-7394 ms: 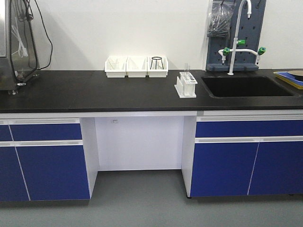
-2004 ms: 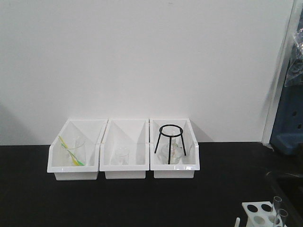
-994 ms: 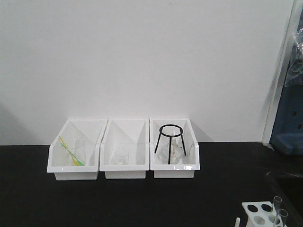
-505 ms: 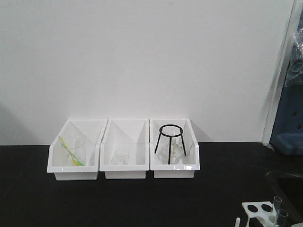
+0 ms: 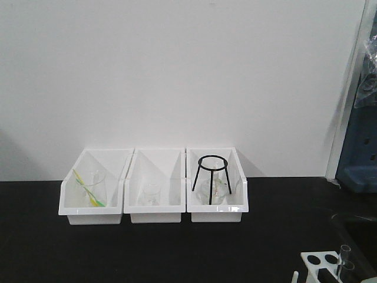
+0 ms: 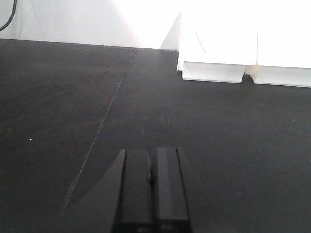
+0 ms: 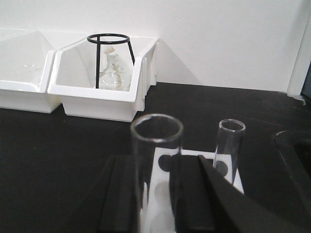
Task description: Flip and reinsert test tube from rack
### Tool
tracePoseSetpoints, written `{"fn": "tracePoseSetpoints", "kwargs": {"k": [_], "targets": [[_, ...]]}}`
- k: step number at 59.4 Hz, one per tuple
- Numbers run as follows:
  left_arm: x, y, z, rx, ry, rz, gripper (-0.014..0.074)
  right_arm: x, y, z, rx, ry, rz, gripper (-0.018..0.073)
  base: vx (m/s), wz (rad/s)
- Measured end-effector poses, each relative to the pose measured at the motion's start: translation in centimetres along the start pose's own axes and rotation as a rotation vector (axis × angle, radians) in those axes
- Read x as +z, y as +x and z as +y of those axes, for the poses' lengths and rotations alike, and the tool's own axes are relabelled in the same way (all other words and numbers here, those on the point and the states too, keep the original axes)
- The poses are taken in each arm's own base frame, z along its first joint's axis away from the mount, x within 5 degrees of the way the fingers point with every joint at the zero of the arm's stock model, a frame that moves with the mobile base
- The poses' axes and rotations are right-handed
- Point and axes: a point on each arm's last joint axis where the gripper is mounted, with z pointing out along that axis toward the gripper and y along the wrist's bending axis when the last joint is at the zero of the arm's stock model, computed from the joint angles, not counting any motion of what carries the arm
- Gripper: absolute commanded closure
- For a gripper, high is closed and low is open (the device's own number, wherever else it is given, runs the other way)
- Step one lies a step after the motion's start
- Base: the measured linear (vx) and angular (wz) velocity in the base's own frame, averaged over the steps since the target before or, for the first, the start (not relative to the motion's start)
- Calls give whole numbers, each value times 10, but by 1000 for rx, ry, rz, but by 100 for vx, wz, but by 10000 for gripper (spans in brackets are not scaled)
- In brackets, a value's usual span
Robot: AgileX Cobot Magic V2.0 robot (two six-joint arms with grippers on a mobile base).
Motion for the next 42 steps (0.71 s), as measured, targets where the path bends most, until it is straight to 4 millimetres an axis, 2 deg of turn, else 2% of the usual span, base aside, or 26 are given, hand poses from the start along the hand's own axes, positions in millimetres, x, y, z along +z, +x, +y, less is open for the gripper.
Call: {"fn": "tracePoseSetpoints", "kwargs": {"k": [9, 18, 35, 42], "targets": [[0, 0, 0, 0, 0, 0, 603, -6, -21, -2, 50, 19, -102, 571, 0, 0], [0, 0, 0, 0, 0, 0, 603, -7, -66, -4, 88, 23, -219, 571, 0, 0], [0, 0, 0, 0, 0, 0, 603, -11, -162, -11, 81, 58, -191, 571, 0, 0], [0, 0, 0, 0, 0, 0, 603, -11, -183, -12, 64, 66, -181, 571, 0, 0]]}}
